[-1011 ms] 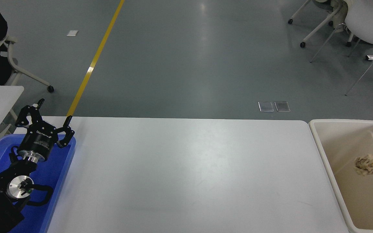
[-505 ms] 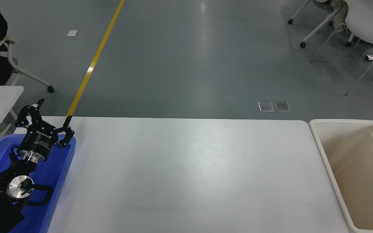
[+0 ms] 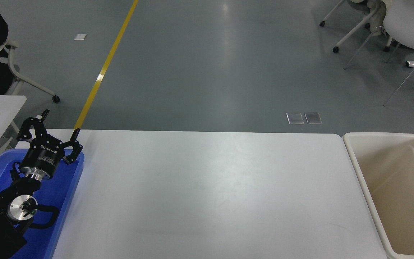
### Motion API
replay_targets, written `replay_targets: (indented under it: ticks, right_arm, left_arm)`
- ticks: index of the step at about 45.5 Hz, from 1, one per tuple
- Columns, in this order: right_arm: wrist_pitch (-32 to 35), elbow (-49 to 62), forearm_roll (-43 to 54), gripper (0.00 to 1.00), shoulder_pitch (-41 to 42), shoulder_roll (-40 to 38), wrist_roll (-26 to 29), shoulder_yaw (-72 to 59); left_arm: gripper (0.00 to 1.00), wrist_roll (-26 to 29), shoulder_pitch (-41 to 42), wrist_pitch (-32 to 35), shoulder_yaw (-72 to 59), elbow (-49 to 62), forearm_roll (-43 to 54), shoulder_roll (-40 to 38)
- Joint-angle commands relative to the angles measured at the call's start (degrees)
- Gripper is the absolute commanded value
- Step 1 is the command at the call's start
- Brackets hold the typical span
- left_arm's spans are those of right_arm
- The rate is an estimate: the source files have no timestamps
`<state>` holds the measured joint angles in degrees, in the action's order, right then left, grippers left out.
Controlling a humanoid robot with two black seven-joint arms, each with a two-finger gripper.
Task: Clean the table surface
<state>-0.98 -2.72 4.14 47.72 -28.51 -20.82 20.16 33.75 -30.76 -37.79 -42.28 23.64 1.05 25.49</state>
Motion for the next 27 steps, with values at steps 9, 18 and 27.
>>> replay_targets:
  ticks: [9,18,27]
  right_arm:
    - [0.36,-9.93,-4.58,0.99,4.23,-0.05,-0.18,14.90]
    - [0.27,-14.33,-4.49,0.99,4.23,0.13,-0.18,20.35]
    - [0.01,-20.48,-3.62,0.99,3.70,0.39,-0.27,27.21]
  left_arm:
    - [1.00,0.00,0.00,0.00,0.00,0.00,0.00,0.00]
    - [1.00,0.00,0.00,0.00,0.00,0.00,0.00,0.00]
    - [1.00,0.00,0.00,0.00,0.00,0.00,0.00,0.00]
